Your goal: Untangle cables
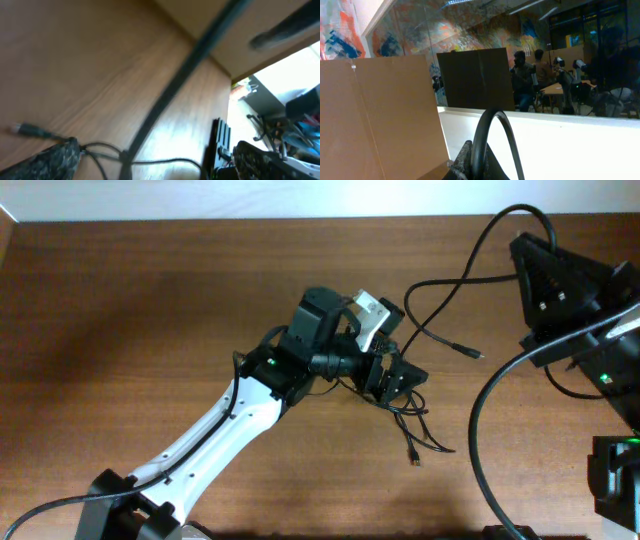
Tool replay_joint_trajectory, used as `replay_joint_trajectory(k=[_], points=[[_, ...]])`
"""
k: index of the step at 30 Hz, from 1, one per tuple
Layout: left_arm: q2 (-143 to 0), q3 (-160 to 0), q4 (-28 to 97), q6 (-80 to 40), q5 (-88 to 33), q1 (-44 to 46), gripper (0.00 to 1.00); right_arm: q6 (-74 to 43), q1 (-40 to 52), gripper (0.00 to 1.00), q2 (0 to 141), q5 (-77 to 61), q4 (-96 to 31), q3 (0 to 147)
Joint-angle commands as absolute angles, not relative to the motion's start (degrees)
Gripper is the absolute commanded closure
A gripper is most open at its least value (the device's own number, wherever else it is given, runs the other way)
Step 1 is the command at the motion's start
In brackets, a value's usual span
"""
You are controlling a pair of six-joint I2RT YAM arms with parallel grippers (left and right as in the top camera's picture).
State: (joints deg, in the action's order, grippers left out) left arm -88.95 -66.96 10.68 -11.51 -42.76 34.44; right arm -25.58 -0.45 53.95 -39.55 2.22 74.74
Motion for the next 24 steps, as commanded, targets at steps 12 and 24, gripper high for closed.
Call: replay_joint_trajectory(k=[12, 24], points=[[-79.81, -67.51, -13.69, -23.31, -53.43, 25.47, 1.00, -27.00, -9.47, 0.96, 54.02, -39.66, -14.22, 76.09], [-66.52, -67.57, -40.38, -38.17, -51.51, 12.75, 1.00, -14.15, -12.38, 0.80, 64.97, -63.22, -31.09, 76.09]])
